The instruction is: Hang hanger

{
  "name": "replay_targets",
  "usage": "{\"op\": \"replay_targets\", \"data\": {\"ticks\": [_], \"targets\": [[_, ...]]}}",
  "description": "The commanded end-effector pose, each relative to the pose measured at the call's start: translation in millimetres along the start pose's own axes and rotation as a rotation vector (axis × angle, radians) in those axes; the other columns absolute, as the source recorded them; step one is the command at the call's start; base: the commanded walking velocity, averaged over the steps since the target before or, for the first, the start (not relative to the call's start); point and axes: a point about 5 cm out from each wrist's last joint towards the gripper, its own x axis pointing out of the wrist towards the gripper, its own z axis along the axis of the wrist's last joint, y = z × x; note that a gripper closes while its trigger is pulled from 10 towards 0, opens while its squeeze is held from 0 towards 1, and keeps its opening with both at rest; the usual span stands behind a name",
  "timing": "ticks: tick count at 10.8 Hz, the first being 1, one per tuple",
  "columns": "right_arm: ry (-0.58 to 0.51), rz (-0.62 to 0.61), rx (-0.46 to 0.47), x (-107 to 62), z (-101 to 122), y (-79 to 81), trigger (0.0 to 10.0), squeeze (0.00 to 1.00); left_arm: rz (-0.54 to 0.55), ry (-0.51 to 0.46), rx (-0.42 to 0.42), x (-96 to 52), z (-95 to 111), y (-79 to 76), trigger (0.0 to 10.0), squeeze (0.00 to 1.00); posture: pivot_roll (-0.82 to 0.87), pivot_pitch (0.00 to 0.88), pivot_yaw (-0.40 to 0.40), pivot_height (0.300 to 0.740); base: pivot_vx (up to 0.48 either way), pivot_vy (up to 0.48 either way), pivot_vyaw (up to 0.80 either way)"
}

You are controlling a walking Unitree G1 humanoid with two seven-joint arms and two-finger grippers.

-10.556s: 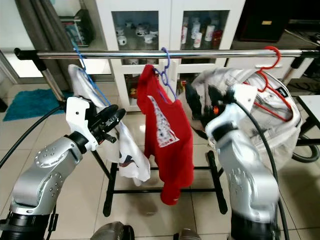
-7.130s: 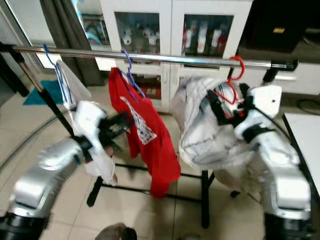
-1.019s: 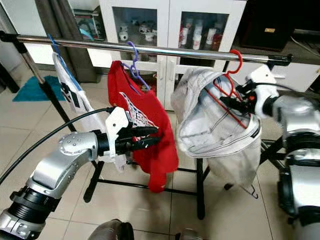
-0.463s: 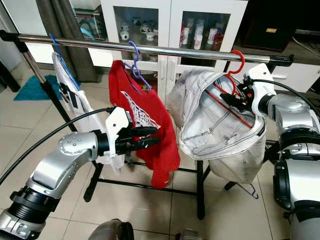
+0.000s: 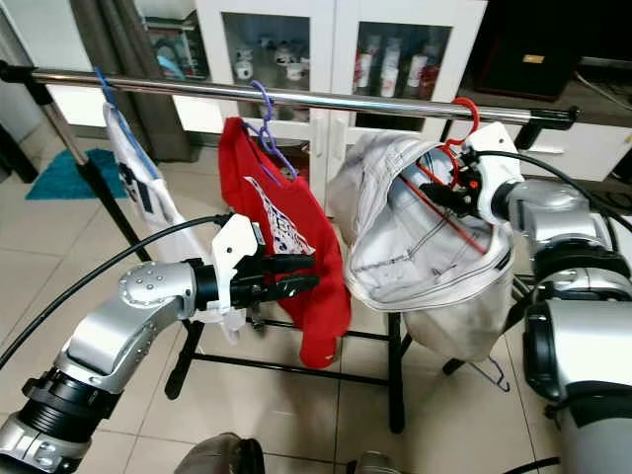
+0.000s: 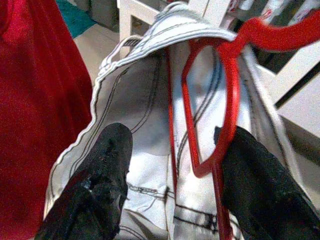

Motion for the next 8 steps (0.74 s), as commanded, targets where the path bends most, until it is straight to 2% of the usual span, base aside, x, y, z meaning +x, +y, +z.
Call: {"op": "replay_targets", "data": {"ticks": [1, 2, 5, 8], "targets": [[0.008, -0.022, 0.011, 1.8, 4.2, -0.4, 0.5, 0.00, -0.005, 0.009, 0.025, -1.0, 3.4, 0.8, 10.0, 0.00, -0.09, 0.000, 0.041, 0.740, 0.000, 0.000, 0.00], [0.038, -0.053, 0.025, 3.1, 1.0, -0.5, 0.0, 0.00, -0.008, 0.017, 0.026, -3.2, 2.5, 0.2, 10.0, 0.00, -0.08, 0.000, 0.041, 0.740, 0.000, 0.000, 0.00], [0.025, -0.102, 0.086, 2.7, 2.0, -3.4, 0.0, 0.00, -0.016, 0.025, 0.029, -4.6, 2.4, -0.3, 10.0, 0.00, -0.08, 0.000, 0.049, 0.740, 0.000, 0.000, 0.00], [0.030, -0.113, 0.106, 1.9, 1.2, -4.6, 0.0, 0.00, -0.025, 0.027, 0.034, -3.2, 3.5, 0.2, 10.0, 0.00, -0.09, 0.000, 0.055, 0.740, 0.000, 0.000, 0.00]]}}
